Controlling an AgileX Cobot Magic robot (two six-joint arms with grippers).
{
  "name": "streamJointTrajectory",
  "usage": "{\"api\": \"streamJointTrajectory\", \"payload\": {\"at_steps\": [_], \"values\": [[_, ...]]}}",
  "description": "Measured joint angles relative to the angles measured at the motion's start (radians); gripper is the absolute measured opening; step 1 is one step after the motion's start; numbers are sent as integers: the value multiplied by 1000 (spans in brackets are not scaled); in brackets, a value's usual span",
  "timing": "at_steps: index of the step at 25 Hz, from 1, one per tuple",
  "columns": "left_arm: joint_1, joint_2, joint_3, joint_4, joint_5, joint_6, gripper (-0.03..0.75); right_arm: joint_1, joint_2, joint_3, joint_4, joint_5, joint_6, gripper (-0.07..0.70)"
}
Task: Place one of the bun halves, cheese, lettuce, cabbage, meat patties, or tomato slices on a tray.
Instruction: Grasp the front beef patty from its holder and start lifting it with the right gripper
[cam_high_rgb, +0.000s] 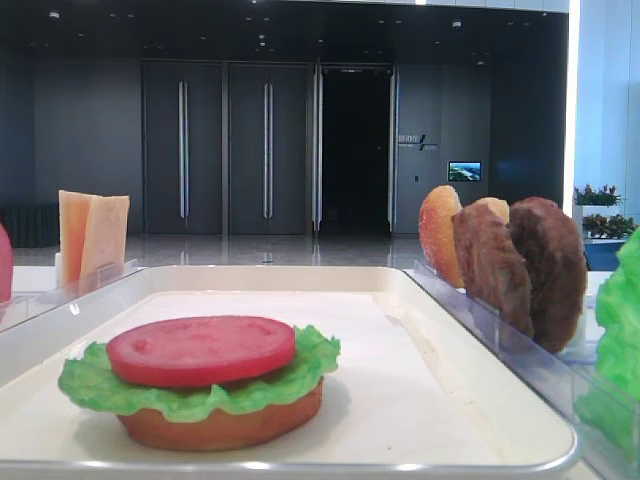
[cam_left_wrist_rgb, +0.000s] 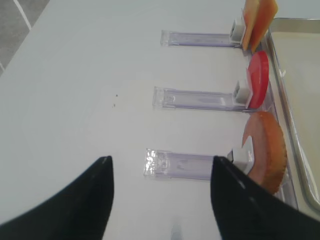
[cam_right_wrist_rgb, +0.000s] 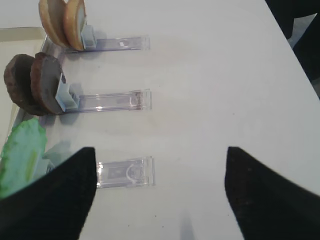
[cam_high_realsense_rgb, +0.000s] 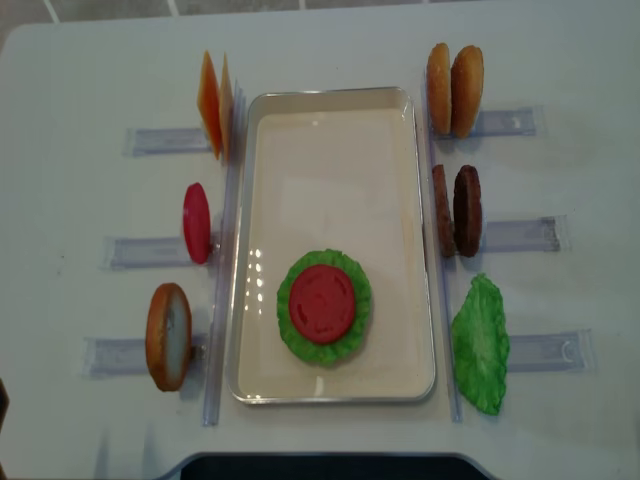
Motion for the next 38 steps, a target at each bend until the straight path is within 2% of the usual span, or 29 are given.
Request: {"api": "streamJointTrajectory", "payload": {"at_steps": [38], "values": [[0, 0, 0, 0, 0, 1, 463, 0, 0, 0, 0, 0, 0, 535]]}}
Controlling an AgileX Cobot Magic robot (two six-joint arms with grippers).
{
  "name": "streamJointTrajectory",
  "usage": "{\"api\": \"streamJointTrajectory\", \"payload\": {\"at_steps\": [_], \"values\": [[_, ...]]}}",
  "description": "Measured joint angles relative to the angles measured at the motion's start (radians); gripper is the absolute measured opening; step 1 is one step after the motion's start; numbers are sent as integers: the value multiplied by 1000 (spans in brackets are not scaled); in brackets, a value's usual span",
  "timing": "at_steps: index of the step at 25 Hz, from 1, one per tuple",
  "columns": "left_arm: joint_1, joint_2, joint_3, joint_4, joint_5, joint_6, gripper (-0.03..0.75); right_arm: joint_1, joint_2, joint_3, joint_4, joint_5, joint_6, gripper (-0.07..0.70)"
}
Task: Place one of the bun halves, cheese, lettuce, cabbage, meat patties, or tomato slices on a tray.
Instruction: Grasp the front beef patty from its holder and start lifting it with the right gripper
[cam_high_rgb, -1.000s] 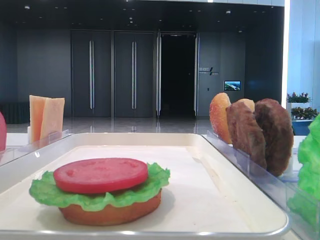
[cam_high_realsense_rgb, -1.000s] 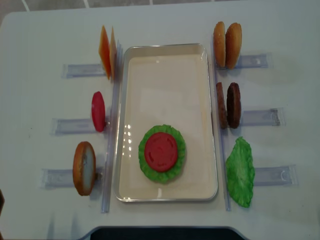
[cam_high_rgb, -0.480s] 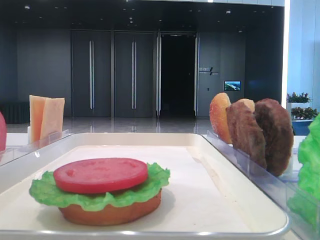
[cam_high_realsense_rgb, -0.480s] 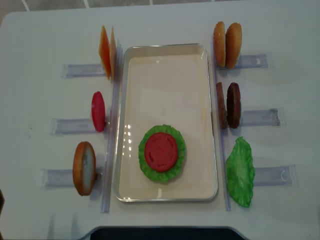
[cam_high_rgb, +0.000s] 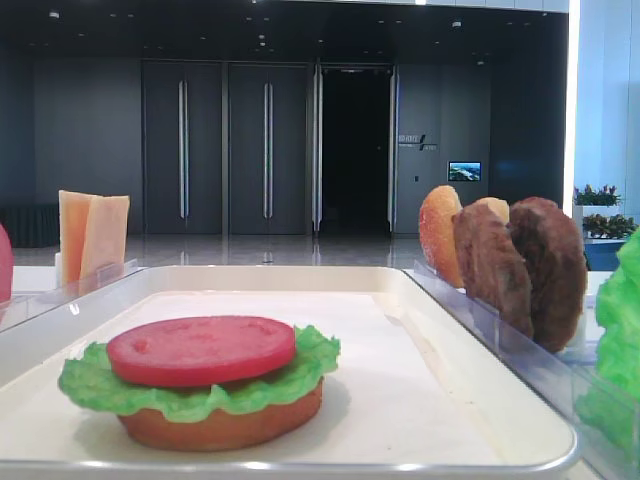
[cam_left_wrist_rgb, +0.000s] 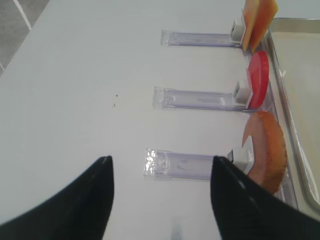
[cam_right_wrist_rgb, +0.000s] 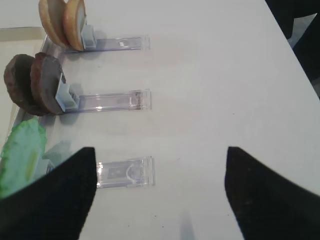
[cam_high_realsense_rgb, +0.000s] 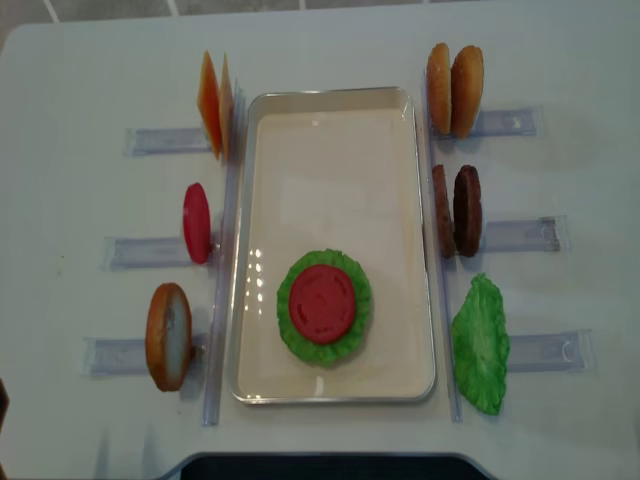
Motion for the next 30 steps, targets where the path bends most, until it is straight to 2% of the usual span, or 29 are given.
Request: {"api": "streamJointTrajectory", "payload": {"at_steps": [12, 18, 21, 26, 30], "values": [[0, 0, 0, 0, 0, 0, 463, 0, 40, 0, 14, 0, 0, 535], [0, 0, 0, 0, 0, 0, 463, 0, 280, 0, 46, 0, 0, 535], [0, 0, 0, 0, 0, 0, 463, 0, 417, -19, 76, 17, -1, 535], [0, 0, 0, 0, 0, 0, 463, 9, 662, -117, 82, 76, -1, 535], [0, 0, 0, 0, 0, 0, 463, 25, 856, -218, 52, 84, -1, 535]]}}
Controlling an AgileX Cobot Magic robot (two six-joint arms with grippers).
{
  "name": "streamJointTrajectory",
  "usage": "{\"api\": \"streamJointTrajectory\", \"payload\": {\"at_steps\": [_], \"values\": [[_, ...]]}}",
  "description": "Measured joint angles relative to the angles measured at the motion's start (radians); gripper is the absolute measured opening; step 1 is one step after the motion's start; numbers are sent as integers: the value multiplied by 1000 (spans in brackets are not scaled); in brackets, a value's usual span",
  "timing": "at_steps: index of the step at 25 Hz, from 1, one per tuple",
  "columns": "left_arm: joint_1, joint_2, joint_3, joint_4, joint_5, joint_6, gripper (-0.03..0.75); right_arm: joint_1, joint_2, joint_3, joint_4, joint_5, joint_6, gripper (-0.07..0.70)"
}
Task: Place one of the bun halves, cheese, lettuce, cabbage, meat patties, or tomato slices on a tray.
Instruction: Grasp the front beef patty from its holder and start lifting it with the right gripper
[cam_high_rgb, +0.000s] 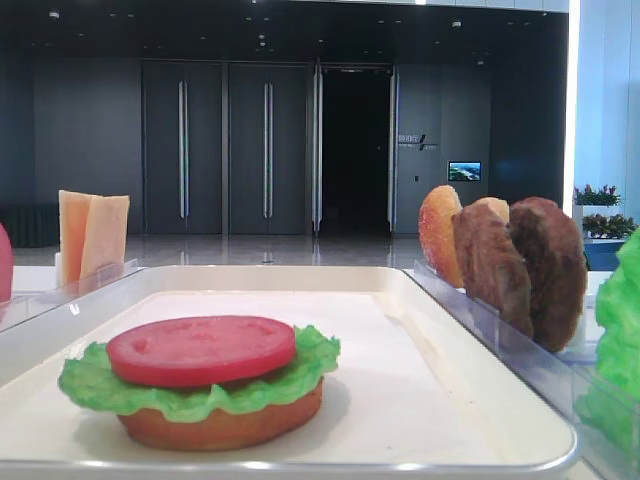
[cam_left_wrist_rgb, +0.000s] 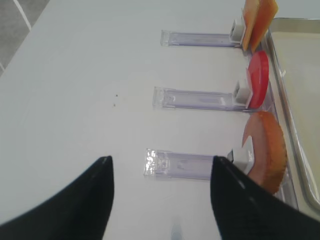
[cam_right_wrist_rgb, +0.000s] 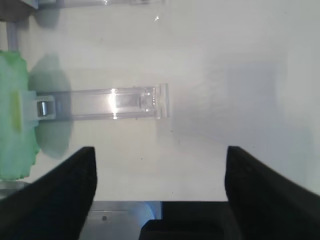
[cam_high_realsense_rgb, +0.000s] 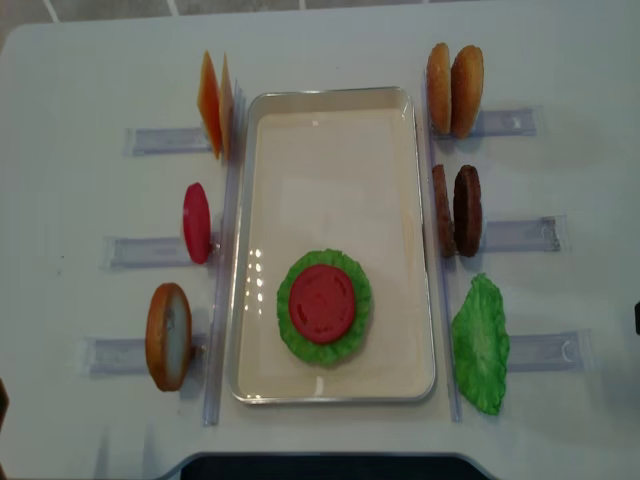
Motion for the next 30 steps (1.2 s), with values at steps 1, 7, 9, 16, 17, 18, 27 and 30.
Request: {"api": "streamJointTrajectory", "payload": {"at_steps": [1, 7, 9, 16, 17, 18, 27, 30], "values": [[0, 0, 0, 0, 0, 0, 463, 0, 32, -25, -7, -1, 0, 535], [0, 0, 1, 0, 0, 0, 463, 2, 240, -141, -49, 0, 0, 535], [0, 0, 1, 0, 0, 0, 463, 2, 300, -191, -51, 1, 0, 535], [0, 0, 1, 0, 0, 0, 463, 2, 456, -354, 11, 1, 0, 535], [0, 0, 1, 0, 0, 0, 463, 2, 472, -372, 16, 1, 0, 535], [0, 0, 1, 0, 0, 0, 463, 2, 487, -383, 21, 1, 0, 535], [0, 0, 1, 0, 0, 0, 463, 34, 550, -420, 47, 1, 33, 535], [0, 0, 1, 0, 0, 0, 463, 105, 550, -420, 0, -6, 121, 535]]}}
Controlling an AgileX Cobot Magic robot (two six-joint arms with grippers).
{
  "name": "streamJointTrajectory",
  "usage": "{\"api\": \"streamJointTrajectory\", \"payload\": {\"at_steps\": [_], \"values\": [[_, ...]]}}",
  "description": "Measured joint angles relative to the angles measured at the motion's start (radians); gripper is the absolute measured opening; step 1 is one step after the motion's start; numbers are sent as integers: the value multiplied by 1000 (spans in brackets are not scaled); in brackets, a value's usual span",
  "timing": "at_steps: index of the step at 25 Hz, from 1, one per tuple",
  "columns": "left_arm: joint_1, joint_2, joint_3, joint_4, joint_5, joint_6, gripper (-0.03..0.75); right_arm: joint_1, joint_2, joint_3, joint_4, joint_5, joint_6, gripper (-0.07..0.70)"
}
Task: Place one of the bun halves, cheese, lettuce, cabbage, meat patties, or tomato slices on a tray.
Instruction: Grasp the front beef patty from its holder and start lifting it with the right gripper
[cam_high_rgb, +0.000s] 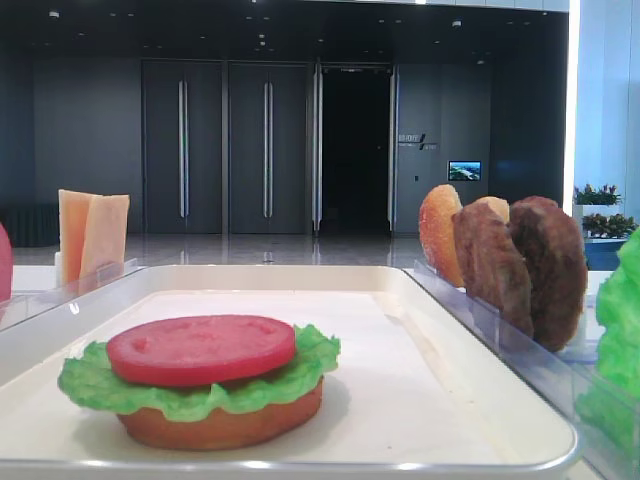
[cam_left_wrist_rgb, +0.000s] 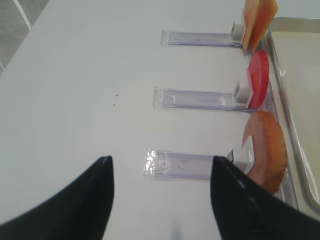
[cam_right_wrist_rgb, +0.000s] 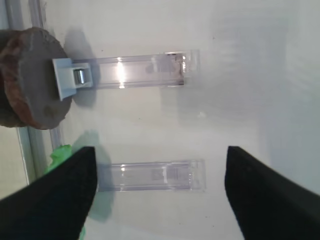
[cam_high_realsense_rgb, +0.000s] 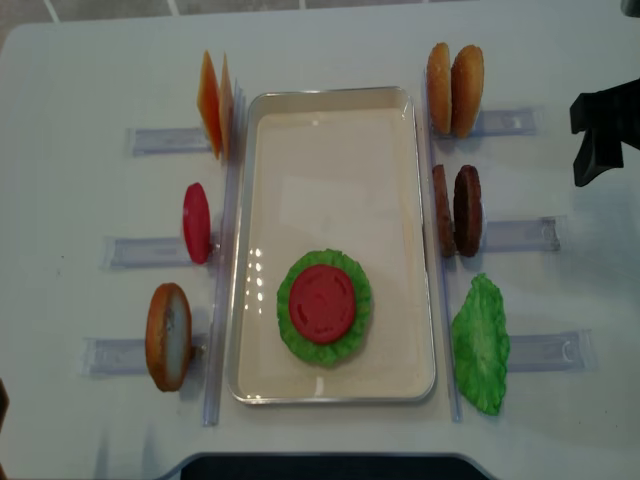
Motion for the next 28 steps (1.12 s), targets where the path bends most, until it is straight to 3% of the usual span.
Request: {"api": "streamJointTrajectory", "payload": {"at_steps": [8, 13, 22, 28], "values": [[0, 0, 0, 0, 0, 0, 463, 221, 3, -21, -48, -83, 237, 535], [0, 0, 0, 0, 0, 0, 463, 337, 28, -70, -50, -100, 333, 535], [0, 0, 0, 0, 0, 0, 463, 493, 125, -102, -51, -157, 413, 535], [0, 0, 0, 0, 0, 0, 463, 526, 160, -102, -50, -193, 417, 535]]}}
